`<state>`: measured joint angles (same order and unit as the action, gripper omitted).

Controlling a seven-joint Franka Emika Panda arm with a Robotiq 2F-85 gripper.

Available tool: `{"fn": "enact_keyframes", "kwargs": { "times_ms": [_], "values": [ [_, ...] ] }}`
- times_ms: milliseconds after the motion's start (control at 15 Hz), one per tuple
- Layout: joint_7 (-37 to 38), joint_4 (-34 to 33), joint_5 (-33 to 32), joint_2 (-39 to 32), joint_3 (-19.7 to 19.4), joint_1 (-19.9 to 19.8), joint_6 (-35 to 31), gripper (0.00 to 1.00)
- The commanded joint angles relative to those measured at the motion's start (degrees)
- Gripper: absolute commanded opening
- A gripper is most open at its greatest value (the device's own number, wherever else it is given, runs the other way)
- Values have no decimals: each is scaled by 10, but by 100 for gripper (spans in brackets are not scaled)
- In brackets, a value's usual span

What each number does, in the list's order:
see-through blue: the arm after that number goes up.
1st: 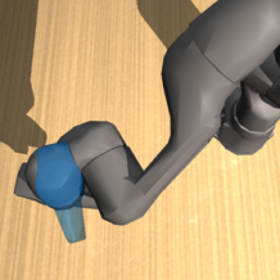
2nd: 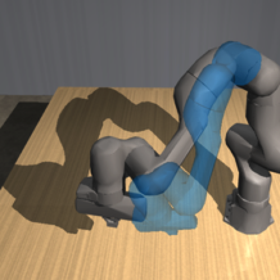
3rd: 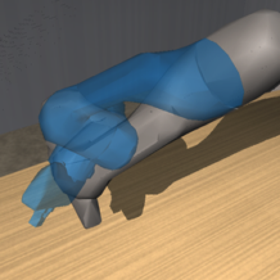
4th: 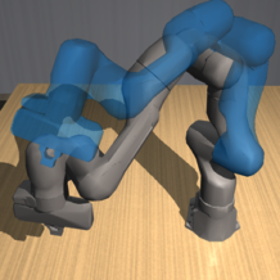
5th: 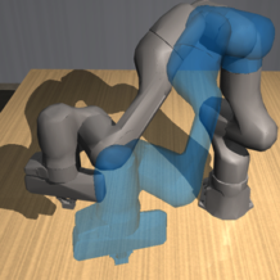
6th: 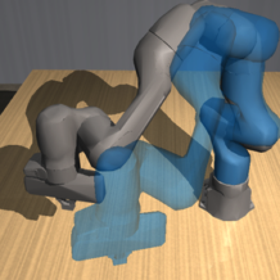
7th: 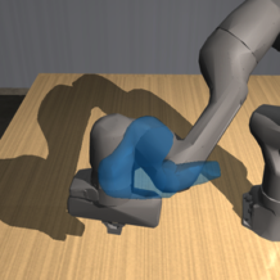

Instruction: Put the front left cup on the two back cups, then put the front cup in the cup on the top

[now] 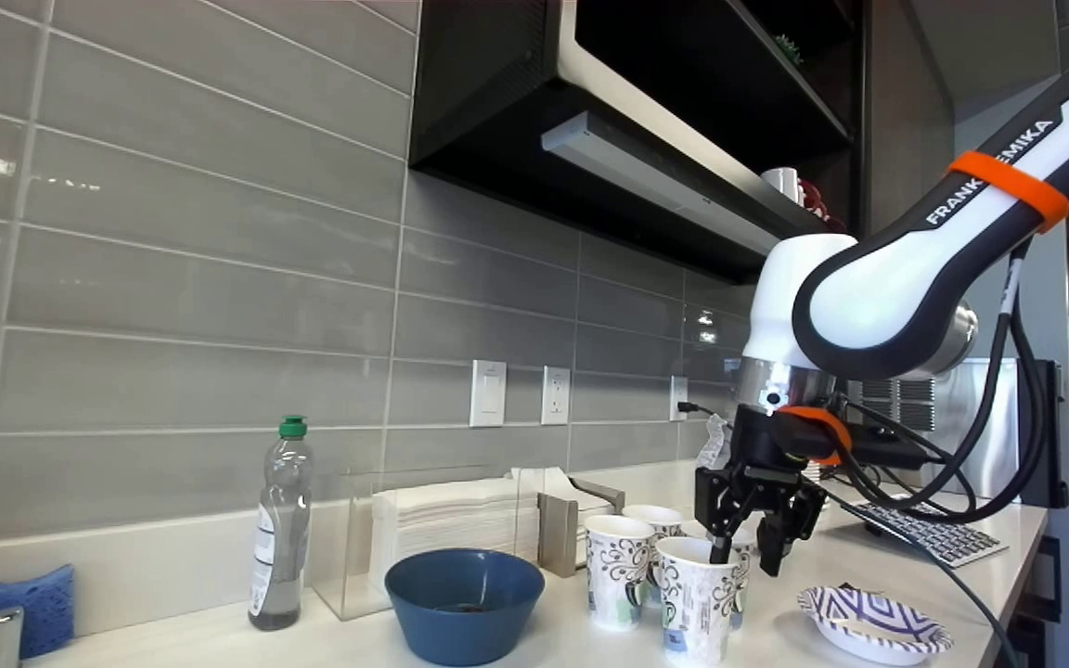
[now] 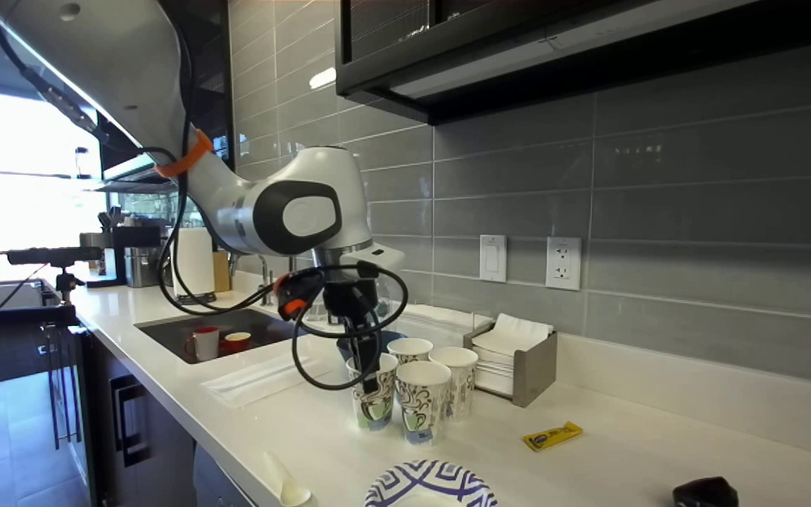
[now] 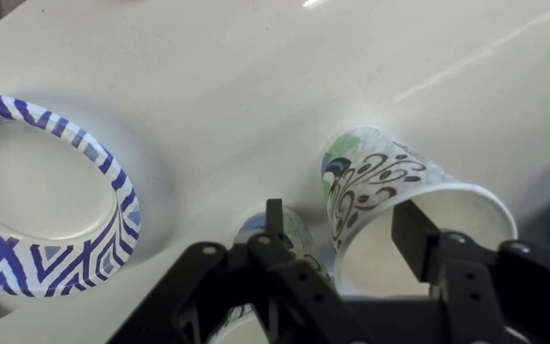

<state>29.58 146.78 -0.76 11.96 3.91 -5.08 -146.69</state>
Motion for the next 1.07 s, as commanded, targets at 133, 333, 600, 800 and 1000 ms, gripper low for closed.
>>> {"fn": "enact_keyframes", "kwargs": {
  "times_ms": [133, 333, 600, 800, 1000],
  "values": [
    [17, -10, 1, -25, -2, 1, -17, 19],
    [12, -13, -1, -21, -3, 2, -4, 1],
    [1, -19, 2, -13, -3, 7, 10, 1],
    [-3, -26, 0, -8, -1, 11, 25, 1],
    [-15, -35, 4, 7, 2, 20, 48, 1]
  ]
}}
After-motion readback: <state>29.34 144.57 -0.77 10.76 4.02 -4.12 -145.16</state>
